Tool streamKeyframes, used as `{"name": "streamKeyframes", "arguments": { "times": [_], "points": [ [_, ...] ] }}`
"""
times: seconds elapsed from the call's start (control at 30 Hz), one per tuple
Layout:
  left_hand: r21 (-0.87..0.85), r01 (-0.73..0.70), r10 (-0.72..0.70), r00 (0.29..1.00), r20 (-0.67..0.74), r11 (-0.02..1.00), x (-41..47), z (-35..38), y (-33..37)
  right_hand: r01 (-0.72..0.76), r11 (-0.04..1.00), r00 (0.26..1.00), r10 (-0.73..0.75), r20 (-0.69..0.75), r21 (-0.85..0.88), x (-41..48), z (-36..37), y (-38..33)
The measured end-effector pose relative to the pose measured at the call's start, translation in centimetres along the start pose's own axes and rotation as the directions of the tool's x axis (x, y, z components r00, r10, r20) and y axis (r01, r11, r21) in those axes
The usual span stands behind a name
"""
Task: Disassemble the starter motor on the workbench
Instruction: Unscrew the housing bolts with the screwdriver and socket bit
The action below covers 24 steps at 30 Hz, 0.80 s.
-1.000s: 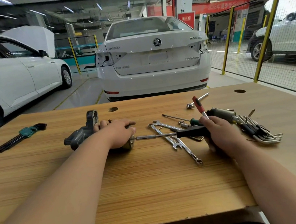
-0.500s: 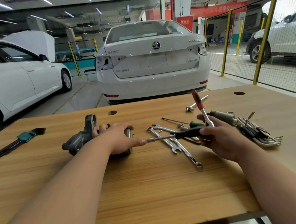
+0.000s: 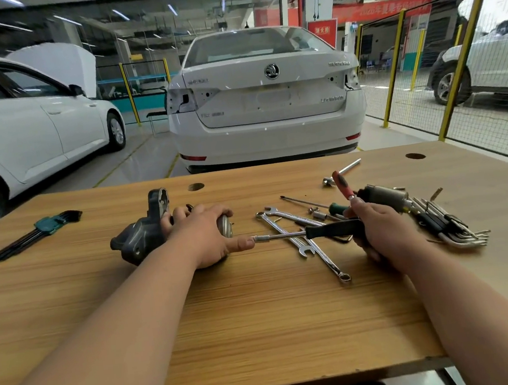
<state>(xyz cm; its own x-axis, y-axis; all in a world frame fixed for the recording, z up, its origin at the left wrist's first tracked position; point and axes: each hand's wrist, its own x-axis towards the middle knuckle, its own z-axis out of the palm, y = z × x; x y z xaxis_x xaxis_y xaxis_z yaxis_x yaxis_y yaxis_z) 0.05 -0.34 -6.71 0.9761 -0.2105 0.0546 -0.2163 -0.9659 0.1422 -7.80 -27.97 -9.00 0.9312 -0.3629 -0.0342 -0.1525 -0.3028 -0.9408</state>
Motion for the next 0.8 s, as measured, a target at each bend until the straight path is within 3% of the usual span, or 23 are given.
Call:
{"name": "streamKeyframes", "arguments": {
  "times": [0.37,0.43,0.53,0.8],
  "points": [
    [0.057,0.004,0.003,0.992,-0.123,0.998,-0.3,1.2,0.0,0.134,0.991,0.991,-0.133,0.006,-0.018,-0.2,-0.1,0.4],
    [0.096,0.001,0.015,0.986,-0.168,0.995,-0.2,1.6,0.0,0.107,0.982,0.992,-0.115,0.044,0.156,0.0,-0.1,0.5],
    [0.102,0.009,0.008,0.987,-0.162,0.995,-0.1,1.8,0.0,-0.039,0.87,0.985,-0.048,0.164,0.492,0.2,-0.1,0.4],
    [0.038,0.008,-0.006,0.999,-0.049,0.999,0.9,0.9,-0.4,-0.212,0.59,0.972,0.045,0.23,0.779,0.5,0.2,0.2]
  ]
}}
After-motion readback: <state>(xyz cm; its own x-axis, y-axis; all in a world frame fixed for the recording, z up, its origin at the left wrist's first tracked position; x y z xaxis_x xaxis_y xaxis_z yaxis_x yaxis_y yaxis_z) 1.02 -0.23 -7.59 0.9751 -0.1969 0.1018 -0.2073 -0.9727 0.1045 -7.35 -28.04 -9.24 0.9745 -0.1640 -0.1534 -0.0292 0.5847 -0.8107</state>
